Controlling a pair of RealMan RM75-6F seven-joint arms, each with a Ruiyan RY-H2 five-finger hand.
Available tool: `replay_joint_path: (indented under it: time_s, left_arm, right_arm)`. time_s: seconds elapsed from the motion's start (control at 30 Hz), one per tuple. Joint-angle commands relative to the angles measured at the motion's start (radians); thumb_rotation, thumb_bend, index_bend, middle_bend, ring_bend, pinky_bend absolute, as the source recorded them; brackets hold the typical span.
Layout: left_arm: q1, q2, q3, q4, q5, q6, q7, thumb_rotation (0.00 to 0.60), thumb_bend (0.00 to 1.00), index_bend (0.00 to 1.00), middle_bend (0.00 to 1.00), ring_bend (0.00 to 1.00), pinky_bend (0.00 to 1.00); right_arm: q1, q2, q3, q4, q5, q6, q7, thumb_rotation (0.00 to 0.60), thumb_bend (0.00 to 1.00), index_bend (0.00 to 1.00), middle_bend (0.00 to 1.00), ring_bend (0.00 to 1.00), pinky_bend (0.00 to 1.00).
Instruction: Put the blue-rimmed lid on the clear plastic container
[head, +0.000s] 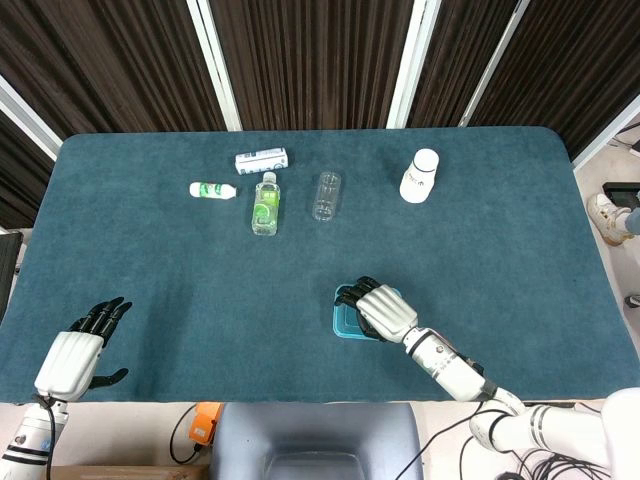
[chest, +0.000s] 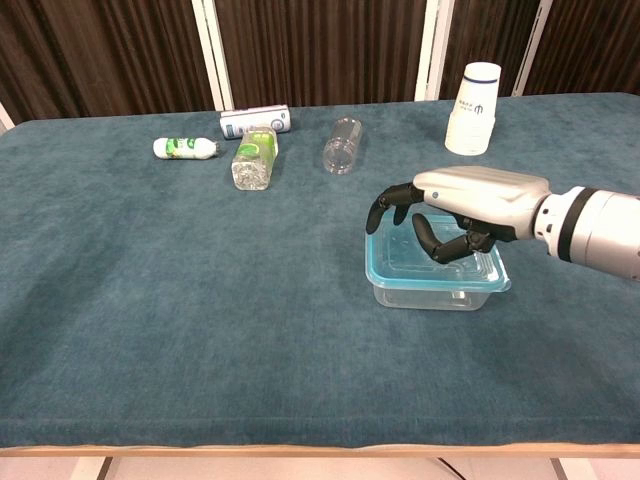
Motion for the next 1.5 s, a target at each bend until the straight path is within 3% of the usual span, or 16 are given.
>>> replay_joint_path:
  time_s: [0.03,1.5]
  left_arm:
    - [0.000,0.000,0.000,0.000,0.001,0.001,-0.001,0.600,0.42,0.11,0.08,0.11,0.34]
    - [0.001,0.002,-0.001,-0.003,-0.003,0.000,-0.001,0.600,0.42,0.11,0.08,0.11,0.34]
  right_arm:
    - [0.000,-0.003,-0.002,0.005,0.002,-0.002,0.002,0.600,1.00,0.42,0.33,0.31,0.28]
    - [-0.010,-0.017,-0.053,0.080,-0.027,-0.026,0.116,0.600,1.00,0.42,0.33,0.31,0.28]
